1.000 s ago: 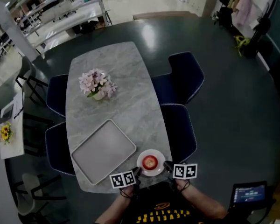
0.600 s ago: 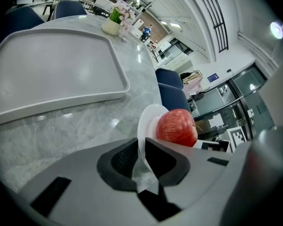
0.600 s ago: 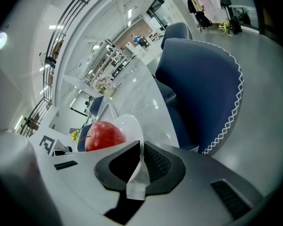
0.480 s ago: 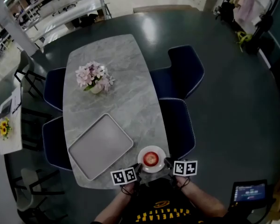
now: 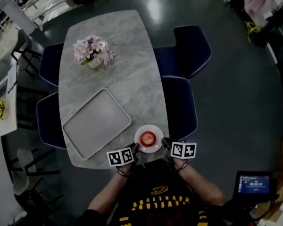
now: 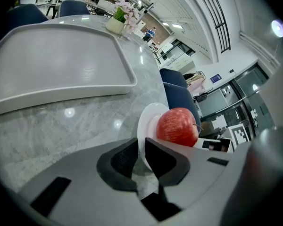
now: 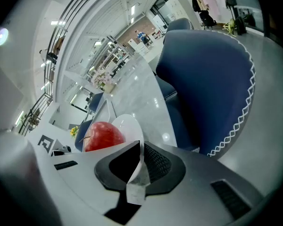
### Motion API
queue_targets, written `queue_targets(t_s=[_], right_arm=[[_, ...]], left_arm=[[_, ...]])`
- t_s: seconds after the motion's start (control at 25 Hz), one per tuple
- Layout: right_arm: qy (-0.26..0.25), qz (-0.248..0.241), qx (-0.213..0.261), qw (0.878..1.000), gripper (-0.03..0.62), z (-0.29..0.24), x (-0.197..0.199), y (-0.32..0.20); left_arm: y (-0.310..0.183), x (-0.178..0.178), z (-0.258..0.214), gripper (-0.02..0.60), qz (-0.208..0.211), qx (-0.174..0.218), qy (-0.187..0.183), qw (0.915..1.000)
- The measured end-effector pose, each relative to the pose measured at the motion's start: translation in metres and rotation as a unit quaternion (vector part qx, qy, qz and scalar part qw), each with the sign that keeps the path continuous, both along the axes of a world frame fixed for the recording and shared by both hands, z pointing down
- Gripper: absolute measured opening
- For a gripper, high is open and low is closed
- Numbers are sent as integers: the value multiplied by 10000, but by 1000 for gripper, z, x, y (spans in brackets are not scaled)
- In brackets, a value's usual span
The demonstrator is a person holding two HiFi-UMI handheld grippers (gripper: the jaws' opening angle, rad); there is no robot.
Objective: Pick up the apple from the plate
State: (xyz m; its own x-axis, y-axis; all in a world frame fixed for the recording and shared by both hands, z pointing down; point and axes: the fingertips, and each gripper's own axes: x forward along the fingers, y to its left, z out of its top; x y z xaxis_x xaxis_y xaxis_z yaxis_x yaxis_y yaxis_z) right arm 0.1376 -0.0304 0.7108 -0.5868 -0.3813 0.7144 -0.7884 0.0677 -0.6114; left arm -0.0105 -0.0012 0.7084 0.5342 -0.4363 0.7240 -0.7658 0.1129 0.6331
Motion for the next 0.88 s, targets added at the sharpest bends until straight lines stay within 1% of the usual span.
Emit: queue_targets(t_s=[0.16, 0.48, 0.68, 0.88], right_arm=[[142, -72, -141, 9998, 37, 3, 2, 16], [241, -165, -289, 9992, 37, 16, 0, 30], [240, -177, -224, 9993, 37, 26, -2, 23], [121, -146, -155, 9997, 37, 34, -2, 22]], left_arm=[[18, 4, 2, 51, 3, -192, -36, 9998], [32, 3, 14, 51, 4, -383, -126, 9992], [25, 1, 28, 51, 21, -391, -201, 9990], [23, 0, 30, 51, 68, -302, -196, 9993]])
